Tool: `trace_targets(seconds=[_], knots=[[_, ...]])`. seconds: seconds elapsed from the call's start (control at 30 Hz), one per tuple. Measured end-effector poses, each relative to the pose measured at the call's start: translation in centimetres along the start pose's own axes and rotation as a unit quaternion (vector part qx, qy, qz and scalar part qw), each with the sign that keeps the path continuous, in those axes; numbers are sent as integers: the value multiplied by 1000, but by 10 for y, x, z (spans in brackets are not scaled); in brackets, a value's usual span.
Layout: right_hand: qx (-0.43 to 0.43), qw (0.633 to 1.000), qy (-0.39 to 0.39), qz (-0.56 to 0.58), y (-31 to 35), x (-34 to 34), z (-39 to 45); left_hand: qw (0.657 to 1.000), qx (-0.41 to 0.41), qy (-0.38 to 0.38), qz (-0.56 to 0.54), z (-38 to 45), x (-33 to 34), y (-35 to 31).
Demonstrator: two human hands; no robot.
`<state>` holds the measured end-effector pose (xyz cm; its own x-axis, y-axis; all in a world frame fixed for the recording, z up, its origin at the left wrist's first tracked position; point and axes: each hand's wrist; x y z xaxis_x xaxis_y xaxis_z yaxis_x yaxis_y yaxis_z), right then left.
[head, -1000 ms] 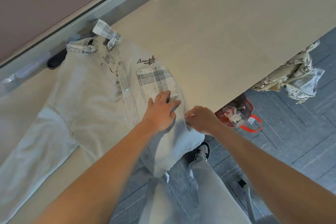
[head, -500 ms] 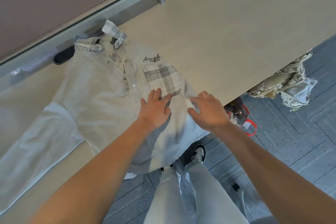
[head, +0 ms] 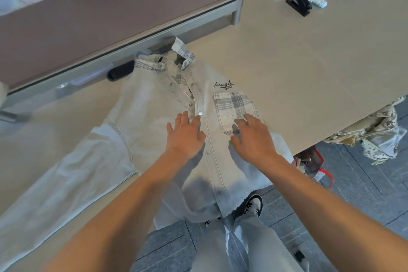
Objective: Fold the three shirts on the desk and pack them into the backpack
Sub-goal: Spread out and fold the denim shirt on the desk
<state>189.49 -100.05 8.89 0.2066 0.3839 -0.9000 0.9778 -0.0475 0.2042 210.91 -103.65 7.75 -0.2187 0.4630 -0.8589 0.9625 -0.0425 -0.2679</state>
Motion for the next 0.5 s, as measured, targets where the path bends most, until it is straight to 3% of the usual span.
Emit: trace_targets(seconds=[0.33, 0.5], knots=[[-99, 992, -19, 73, 68, -40, 125, 995, -84, -41, -40, 58, -33, 45], [-133, 988, -23, 72, 97, -58, 215, 994, -87, -55, -34, 105, -35, 58]])
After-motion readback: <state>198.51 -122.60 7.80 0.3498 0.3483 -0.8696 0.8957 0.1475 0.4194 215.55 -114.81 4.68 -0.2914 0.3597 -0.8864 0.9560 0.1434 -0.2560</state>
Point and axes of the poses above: each hand's wrist, its own z-axis towards the middle knuckle, its own x-axis out of the palm, y = z × x, and after that the axes turned 5 degrees about -z, right-handed
